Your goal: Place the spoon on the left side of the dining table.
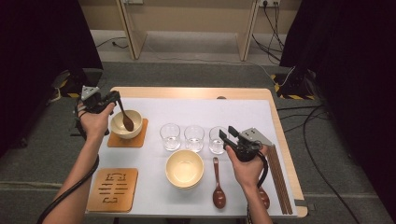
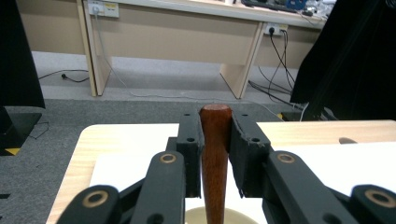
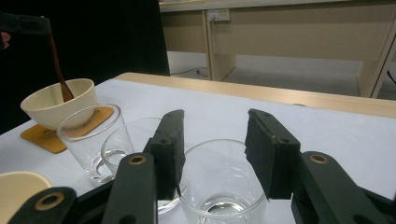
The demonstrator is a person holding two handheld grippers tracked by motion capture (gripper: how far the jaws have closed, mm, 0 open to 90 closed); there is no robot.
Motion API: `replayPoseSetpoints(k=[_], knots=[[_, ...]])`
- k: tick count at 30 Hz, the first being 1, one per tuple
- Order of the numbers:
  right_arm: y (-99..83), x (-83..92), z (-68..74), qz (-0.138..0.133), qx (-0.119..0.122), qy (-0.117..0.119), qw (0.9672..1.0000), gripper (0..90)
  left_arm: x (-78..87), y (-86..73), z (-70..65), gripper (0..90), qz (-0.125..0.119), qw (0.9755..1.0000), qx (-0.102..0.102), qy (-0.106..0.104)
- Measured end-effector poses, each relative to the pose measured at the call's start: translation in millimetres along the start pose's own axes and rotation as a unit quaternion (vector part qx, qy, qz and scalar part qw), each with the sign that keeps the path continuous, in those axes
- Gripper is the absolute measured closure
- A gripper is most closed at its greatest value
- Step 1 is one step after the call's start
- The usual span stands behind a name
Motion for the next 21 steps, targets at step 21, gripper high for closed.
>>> replayPoseSetpoints(k=[21], knots=[[-1.0, -3.9, -10.5, 0.003, -0.008, 0.003, 1.0000, 56.2, -39.6, -7.6, 20.7, 74.1, 0.025, 0.9960, 0.065, 0.055]])
Point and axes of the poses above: each handheld gripper's, and its own axes: x roughly backward along the jaws, y roughly out of its top, z roughly to its left, the point moved 2 cm from there along -x, roughly forward along the jaws, and after that the axes turned 3 degrees about -z, right-handed, at the moved point
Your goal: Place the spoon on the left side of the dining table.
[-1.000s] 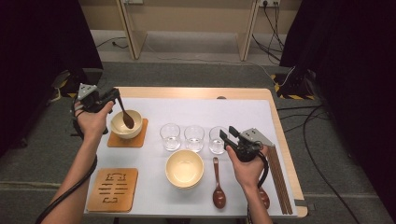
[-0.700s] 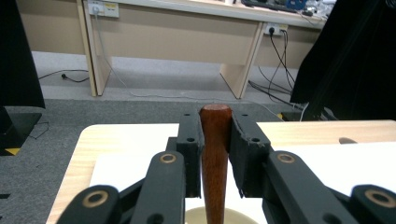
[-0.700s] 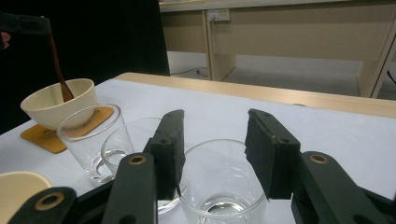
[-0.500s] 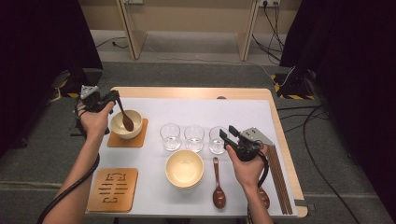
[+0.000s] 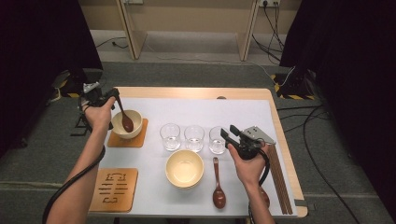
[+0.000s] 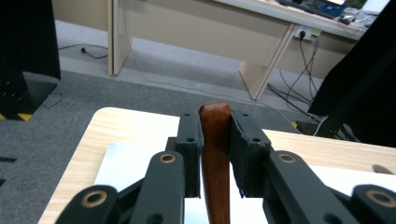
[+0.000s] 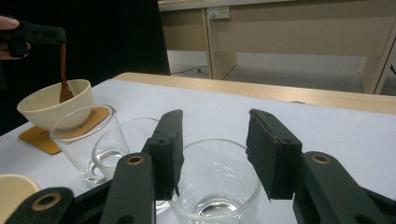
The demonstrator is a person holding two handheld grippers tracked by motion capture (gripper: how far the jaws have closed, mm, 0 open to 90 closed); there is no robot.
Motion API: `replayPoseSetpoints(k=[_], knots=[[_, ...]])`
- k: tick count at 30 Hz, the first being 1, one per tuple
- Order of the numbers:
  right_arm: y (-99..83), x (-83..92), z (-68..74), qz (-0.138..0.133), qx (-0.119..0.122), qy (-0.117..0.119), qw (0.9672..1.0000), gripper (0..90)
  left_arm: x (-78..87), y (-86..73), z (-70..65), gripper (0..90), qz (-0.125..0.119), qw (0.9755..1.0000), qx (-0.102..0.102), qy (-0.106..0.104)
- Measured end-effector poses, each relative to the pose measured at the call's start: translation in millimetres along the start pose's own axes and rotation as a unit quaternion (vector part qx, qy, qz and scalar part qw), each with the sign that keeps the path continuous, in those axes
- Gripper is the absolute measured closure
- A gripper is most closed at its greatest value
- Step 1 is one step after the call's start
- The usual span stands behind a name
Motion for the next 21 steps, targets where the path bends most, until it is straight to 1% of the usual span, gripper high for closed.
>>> replayPoseSetpoints(k=[1, 2, 10, 16, 18, 21], knots=[[-0.3, 0.3, -0.5, 0.000, -0.003, 0.000, 1.0000, 56.2, -1.8, -0.9, 0.6, 74.1, 0.002, 1.0000, 0.001, 0.002], [-0.4, 0.7, -0.7, -0.001, -0.003, 0.000, 1.0000, 56.2, -4.3, -3.0, 2.4, 74.1, 0.008, 0.9999, 0.002, 0.009], [0.1, 2.6, -3.0, -0.005, -0.006, -0.001, 1.0000, 56.1, -12.4, -10.4, 9.1, 74.2, 0.023, 0.9994, 0.008, 0.023], [0.3, 2.7, -4.3, -0.007, -0.004, -0.001, 1.0000, 56.2, -15.2, -12.8, 11.8, 74.0, 0.031, 0.9990, 0.007, 0.030], [0.2, 2.5, -4.6, -0.006, -0.005, -0.002, 1.0000, 56.2, -16.8, -14.6, 12.1, 72.1, 0.040, 0.9986, 0.003, 0.035], [1.0, 3.7, -4.6, -0.011, -0.005, -0.004, 0.9999, 56.3, -17.6, -16.2, 11.3, 69.6, 0.047, 0.9983, -0.004, 0.035]])
Point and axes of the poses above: each handheld gripper's, and its own axes: x roughly backward along the jaws, y roughly out of its top, z roughly to its left, the point moved 2 cm from there along -x, roughly forward along the jaws, and after that the axes turned 3 degrees about -z, right-handed, at the moved point
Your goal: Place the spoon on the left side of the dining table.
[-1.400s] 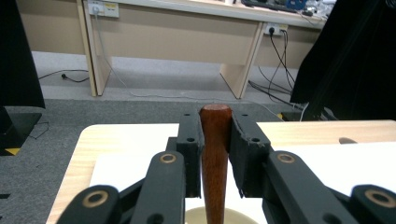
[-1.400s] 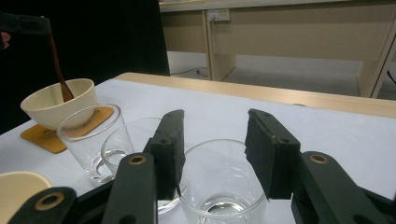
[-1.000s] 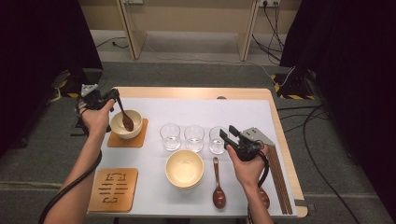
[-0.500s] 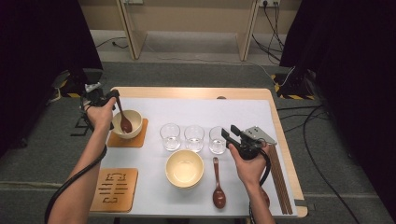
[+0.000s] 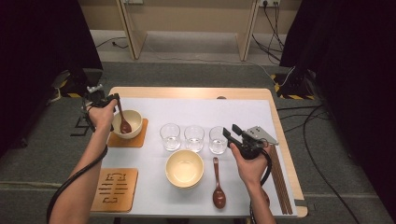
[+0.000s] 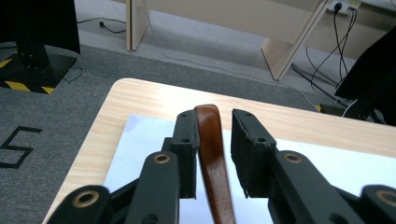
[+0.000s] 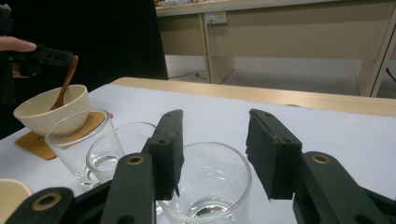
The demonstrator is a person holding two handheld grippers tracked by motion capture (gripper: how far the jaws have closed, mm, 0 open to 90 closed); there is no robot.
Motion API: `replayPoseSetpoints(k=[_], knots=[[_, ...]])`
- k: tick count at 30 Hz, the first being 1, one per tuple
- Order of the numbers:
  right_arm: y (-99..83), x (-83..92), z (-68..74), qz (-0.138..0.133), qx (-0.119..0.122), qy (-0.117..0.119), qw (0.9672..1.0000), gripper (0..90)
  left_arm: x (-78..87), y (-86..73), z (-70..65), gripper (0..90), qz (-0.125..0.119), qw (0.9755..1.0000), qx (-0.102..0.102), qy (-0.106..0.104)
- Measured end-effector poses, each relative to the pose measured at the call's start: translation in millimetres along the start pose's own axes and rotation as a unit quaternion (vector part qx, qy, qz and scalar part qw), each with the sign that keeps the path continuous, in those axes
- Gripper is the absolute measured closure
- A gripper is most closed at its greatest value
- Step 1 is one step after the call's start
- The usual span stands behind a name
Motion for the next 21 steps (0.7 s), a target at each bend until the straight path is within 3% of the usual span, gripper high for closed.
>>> replayPoseSetpoints(k=[5, 14, 21], knots=[[1.2, 1.9, -2.0, 0.002, -0.001, -0.005, 1.0000, 56.3, 3.9, 1.6, -1.4, 62.7, -0.005, 1.0000, -0.002, 0.001], [3.8, 3.7, -8.8, 0.028, -0.012, -0.016, 0.9994, 58.7, 28.2, 6.7, 2.9, 52.6, -0.010, 0.9997, -0.022, -0.005], [2.1, 2.7, -10.9, 0.056, -0.020, -0.024, 0.9980, 62.1, 47.3, 3.0, 2.5, 49.5, -0.007, 0.9991, -0.028, -0.031]])
Point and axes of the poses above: each handheld gripper's, and its own axes: x roughly backward along the jaws, y roughly out of its top, z roughly to its left, the point moved 2 cm from there along -x, roughly forward along the jaws, and after that the axes turned 3 degrees about -z, right-handed, at the moved point
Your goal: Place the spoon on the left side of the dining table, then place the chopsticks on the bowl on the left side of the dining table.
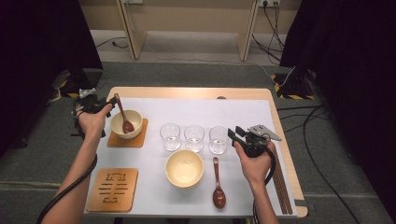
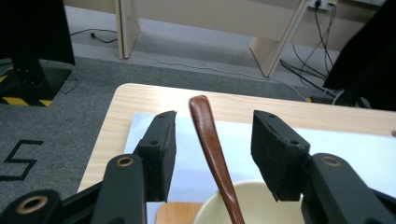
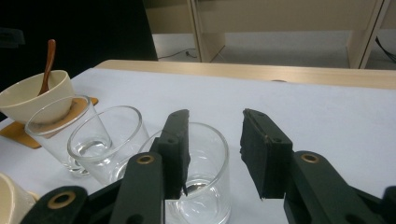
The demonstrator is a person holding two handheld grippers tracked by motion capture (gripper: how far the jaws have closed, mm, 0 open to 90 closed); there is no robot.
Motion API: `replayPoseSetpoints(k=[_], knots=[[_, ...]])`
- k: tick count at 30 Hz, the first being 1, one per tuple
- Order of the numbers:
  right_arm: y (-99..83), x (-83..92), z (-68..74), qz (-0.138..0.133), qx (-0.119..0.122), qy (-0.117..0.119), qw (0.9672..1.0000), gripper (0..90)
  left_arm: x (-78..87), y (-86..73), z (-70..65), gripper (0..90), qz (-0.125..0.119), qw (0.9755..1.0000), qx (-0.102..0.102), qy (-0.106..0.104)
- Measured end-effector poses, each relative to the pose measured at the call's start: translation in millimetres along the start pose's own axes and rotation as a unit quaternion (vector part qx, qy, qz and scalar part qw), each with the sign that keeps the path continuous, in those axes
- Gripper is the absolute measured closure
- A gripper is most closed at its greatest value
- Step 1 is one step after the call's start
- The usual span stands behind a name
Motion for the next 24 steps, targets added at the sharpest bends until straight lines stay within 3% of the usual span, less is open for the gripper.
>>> replayPoseSetpoints(k=[4, 8, 12, 24], knots=[[-0.7, -1.0, -1.3, 0.010, -0.002, -0.002, 0.9999, 62.3, 4.1, 0.1, -3.9, 48.0, 0.006, 0.9999, -0.008, -0.009], [-2.9, -2.7, -3.2, 0.039, -0.006, -0.008, 0.9992, 63.4, 9.0, -0.1, -5.9, 46.7, 0.011, 0.9997, -0.021, -0.006], [-3.2, -0.6, -4.4, 0.051, -0.003, -0.015, 0.9986, 62.6, 14.0, 0.0, -5.5, 45.1, 0.009, 0.9997, -0.020, -0.005], [2.2, 2.1, -11.2, 0.092, 0.011, -0.030, 0.9952, 60.8, 38.3, -10.1, -11.3, 43.5, 0.004, 0.9991, -0.027, -0.031]])
Point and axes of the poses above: each handheld gripper's, and its own axes: x roughly backward along the jaws, y roughly out of its top, z roughly to its left, the point moved 2 cm from there along -x, roughly forward along the jaws, and after that the axes turned 3 degrees about -z, right-handed, at the moved point
